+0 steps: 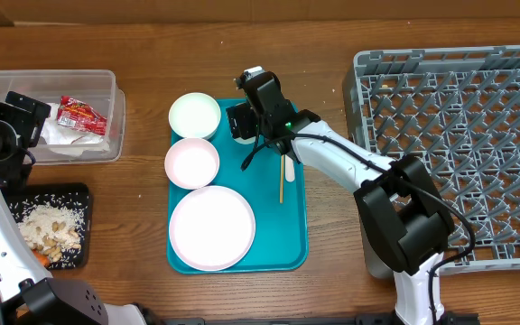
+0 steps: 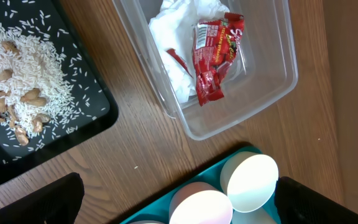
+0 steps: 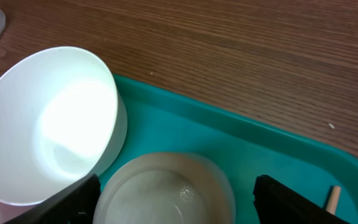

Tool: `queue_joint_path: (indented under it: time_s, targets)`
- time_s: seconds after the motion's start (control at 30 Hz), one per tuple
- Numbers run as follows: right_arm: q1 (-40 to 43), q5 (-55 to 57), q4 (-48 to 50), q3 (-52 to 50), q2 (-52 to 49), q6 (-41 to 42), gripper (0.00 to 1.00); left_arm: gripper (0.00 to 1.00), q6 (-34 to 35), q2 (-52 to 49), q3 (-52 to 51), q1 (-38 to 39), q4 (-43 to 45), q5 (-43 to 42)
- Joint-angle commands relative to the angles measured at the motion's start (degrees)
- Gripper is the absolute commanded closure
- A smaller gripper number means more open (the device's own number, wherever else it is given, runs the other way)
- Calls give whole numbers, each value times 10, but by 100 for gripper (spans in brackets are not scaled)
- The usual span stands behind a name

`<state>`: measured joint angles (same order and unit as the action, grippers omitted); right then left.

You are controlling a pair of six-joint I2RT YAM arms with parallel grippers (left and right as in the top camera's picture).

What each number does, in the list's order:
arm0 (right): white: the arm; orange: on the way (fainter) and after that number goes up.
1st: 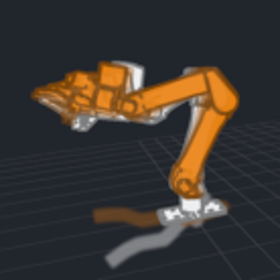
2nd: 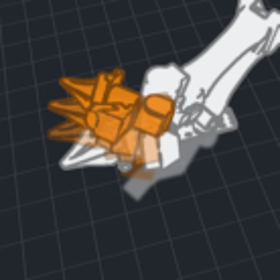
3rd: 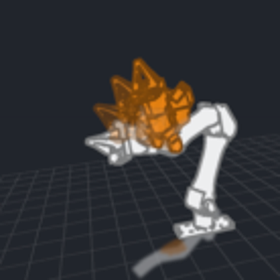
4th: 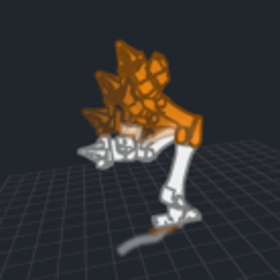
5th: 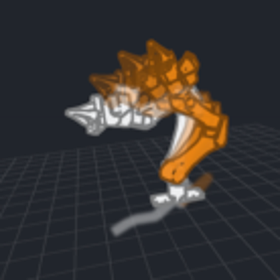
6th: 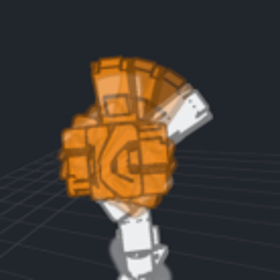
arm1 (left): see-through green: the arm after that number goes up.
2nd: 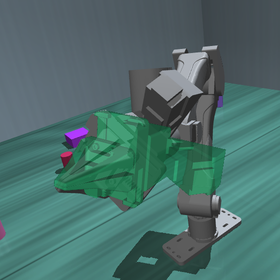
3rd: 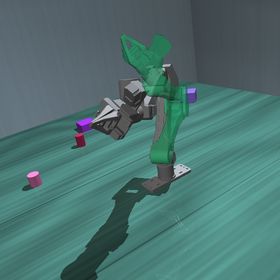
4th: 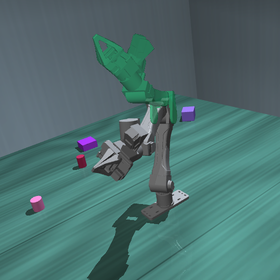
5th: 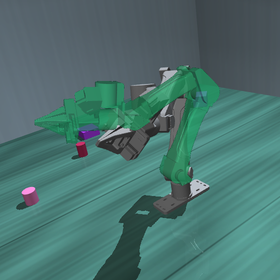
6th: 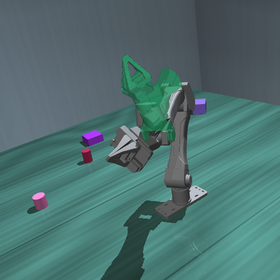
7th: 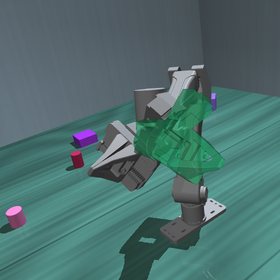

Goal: Sort waste into correct bins and load items into the dishwasher
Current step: 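Reach the right gripper to the white cup and grasp it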

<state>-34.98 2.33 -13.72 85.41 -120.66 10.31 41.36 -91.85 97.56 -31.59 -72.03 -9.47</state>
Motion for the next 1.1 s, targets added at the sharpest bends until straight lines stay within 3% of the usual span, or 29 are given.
queue_joint_path:
  time_s: [0.0, 0.4, 1.07]
  targets:
    - [-3, -10, -1, 8, -9, 2, 18, 0, -13, 3, 6, 1, 0, -2]
    - [-4, -9, 0, 8, -26, 2, 14, 0, -13, 3, 6, 1, 1, -2]
    - [-4, 6, -3, 9, -9, 2, 24, 0, -13, 3, 6, 1, 0, -2]
